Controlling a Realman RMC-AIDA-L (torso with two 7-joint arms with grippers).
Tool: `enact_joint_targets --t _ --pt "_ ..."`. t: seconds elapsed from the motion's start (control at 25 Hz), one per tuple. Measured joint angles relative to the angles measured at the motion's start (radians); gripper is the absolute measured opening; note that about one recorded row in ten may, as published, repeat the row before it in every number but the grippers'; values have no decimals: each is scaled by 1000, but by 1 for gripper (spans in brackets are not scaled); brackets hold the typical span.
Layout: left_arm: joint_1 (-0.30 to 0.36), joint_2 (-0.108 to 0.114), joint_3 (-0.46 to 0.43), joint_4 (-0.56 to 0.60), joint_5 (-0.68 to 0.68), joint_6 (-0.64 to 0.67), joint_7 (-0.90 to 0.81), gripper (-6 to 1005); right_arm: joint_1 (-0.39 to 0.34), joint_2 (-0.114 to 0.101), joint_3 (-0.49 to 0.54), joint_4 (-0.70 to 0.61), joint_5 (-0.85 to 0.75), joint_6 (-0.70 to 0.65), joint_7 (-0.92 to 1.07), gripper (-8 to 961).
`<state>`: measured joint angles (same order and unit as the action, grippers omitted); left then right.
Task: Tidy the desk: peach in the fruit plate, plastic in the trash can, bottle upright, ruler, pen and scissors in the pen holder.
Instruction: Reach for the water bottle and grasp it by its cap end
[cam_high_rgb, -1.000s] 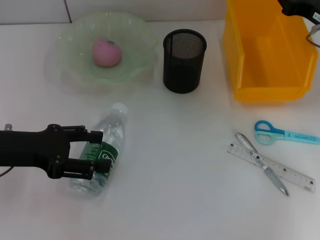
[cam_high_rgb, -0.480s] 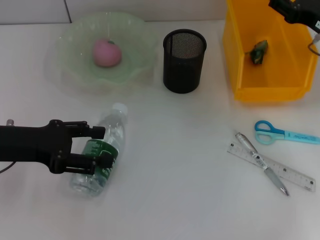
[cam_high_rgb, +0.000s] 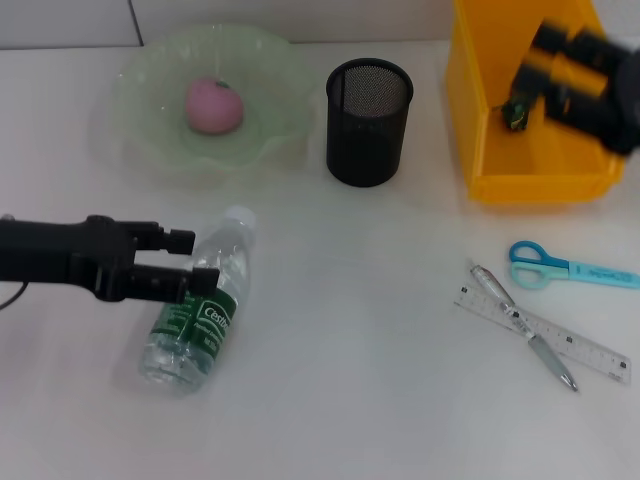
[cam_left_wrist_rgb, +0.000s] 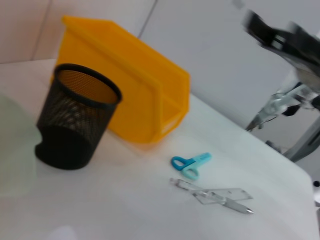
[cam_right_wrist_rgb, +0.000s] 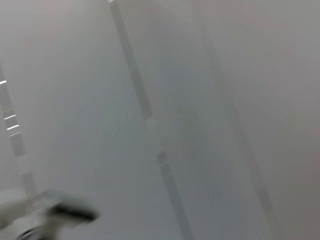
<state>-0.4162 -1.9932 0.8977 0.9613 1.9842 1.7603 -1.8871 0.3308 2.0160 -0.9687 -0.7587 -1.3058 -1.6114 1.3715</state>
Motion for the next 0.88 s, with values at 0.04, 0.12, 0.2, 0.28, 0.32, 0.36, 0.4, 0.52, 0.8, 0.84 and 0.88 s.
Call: enact_joint_targets --t 0.04,0.12,0.2,0.28,0.32,0.36,0.4,0.52,0.8,0.84,0.88 --pt "0 0 0 0 0 0 0 718 3 -8 2 -3 -45 -52 23 680" --pt "-17 -8 -3 38 42 -21 -59 717 16 -25 6 -7 -146 -150 54 680" --pt "-52 -17 -2 69 95 -36 -140 716 28 -31 7 -7 -287 -218 55 680" --pt "-85 -21 2 88 129 -36 -215 715 30 -28 7 -5 -329 -223 46 680" --pt "-107 -25 8 103 153 -34 -262 715 31 -23 6 -1 -365 -222 36 680" --pt "-135 -30 17 125 183 -32 -316 714 33 -15 5 4 -400 -220 25 680" --pt "-159 -37 26 144 209 -31 -356 714 34 -6 3 8 -437 -218 16 680" --pt "-241 -64 45 197 337 -33 -486 712 41 17 7 13 -520 -213 5 680" --pt "-333 -76 110 185 538 -114 -750 709 54 31 6 78 -545 -142 -15 680" --pt "-336 -76 118 185 553 -122 -770 709 54 31 6 88 -545 -135 -27 680" --pt "-339 -76 121 184 568 -134 -796 708 54 31 6 98 -545 -128 -39 680"
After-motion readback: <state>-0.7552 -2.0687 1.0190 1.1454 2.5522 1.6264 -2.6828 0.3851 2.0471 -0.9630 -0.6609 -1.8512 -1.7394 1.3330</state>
